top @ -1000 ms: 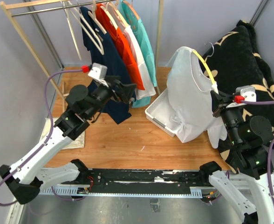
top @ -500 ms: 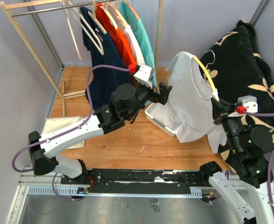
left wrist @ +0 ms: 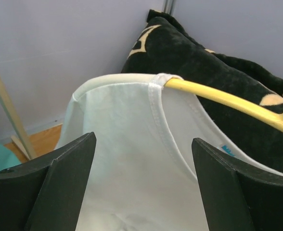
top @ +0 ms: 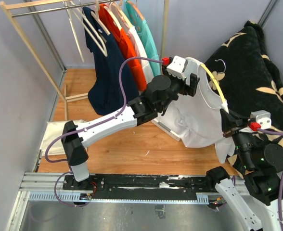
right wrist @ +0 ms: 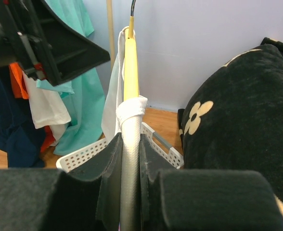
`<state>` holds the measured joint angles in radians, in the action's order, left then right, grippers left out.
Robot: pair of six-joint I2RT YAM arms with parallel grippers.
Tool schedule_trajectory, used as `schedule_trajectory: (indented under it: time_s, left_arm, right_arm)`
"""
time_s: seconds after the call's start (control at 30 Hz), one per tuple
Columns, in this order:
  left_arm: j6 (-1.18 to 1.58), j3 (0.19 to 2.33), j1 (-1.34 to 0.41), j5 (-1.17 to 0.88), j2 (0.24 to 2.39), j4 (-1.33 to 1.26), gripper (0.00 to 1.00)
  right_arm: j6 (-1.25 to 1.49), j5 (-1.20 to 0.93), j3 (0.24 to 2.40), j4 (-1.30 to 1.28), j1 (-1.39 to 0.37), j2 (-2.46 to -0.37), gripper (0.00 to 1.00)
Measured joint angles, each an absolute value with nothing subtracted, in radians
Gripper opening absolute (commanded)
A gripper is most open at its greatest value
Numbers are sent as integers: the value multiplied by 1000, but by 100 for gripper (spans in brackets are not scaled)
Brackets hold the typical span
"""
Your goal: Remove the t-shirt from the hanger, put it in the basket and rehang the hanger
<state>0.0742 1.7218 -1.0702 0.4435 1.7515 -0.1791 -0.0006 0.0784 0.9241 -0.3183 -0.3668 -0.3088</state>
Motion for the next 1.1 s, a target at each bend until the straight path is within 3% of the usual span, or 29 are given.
schedule_trajectory:
  time_s: [0.3, 0.4, 0.47, 0.57, 0.67, 1.1]
  left_arm:
    - [114, 1737, -1058, 395, 1827, -190, 77]
    - [132, 1737, -1041, 376, 1842, -200, 69]
    - [144, 1737, -1030, 364, 1851, -210, 56]
    - [159, 1746, -1017, 354, 1864, -216, 24]
    - [160, 1754, -1011, 332, 1873, -228, 2]
    - [101, 1628, -1038, -5, 1788, -289, 1]
  right_arm:
    - [4, 72, 924, -323, -367, -284, 1]
    - [4, 68, 924, -328, -367, -284, 1]
    - [4, 64, 924, -334, -367, -284, 1]
    - [6, 58, 924, -345, -367, -284, 1]
    - [8, 56, 924, -355, -367, -281, 1]
    - [19, 64, 816, -260, -367, -291, 1]
